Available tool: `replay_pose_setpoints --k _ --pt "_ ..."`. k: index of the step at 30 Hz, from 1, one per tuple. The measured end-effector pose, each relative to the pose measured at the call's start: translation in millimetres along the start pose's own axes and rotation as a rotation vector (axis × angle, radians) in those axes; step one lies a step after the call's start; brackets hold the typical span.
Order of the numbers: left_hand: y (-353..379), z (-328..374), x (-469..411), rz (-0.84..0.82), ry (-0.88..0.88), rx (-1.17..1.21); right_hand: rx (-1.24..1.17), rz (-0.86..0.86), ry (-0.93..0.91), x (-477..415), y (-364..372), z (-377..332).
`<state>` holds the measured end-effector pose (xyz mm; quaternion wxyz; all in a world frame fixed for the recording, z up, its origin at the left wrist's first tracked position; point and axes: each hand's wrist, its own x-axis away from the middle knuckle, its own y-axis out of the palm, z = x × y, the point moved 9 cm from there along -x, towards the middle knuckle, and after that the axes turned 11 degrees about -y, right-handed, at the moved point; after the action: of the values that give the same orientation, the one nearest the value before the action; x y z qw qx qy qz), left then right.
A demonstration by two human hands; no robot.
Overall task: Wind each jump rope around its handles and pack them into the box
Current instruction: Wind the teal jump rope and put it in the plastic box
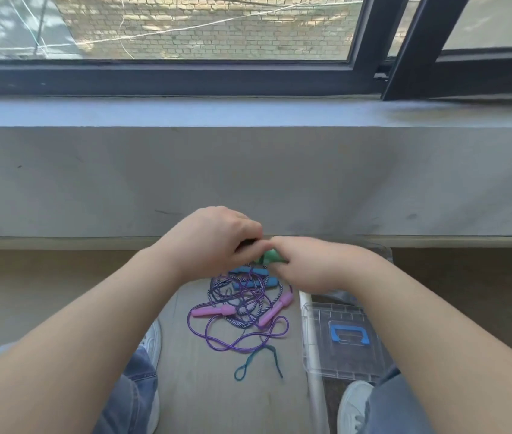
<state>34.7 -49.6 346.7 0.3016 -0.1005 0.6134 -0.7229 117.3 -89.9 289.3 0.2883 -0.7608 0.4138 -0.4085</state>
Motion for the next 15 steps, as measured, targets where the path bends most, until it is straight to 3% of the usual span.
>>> replay_pose_setpoints --k 2,5,7,12,15 --pt "-4 -9 -2 0.024 -0.031 0.072 -0.002 -0.059 -0.070 3 8 -16" --pt "-3 -38 -4 -0.001 -0.261 0.328 -0.025 -0.092 -0.121 10 5 -27" --pt "5 -50 -2 -0.071 -0.404 0.478 -0.151 -0.089 -0.145 14 -2 -25" --pt "30 -42 1 -0.303 -0.568 0.836 -0.610 -0.131 -0.277 23 -5 -22" --pt "27 -45 -2 -0.215 -0.586 0.706 -0.869 0.051 -0.257 18 -18 -13"
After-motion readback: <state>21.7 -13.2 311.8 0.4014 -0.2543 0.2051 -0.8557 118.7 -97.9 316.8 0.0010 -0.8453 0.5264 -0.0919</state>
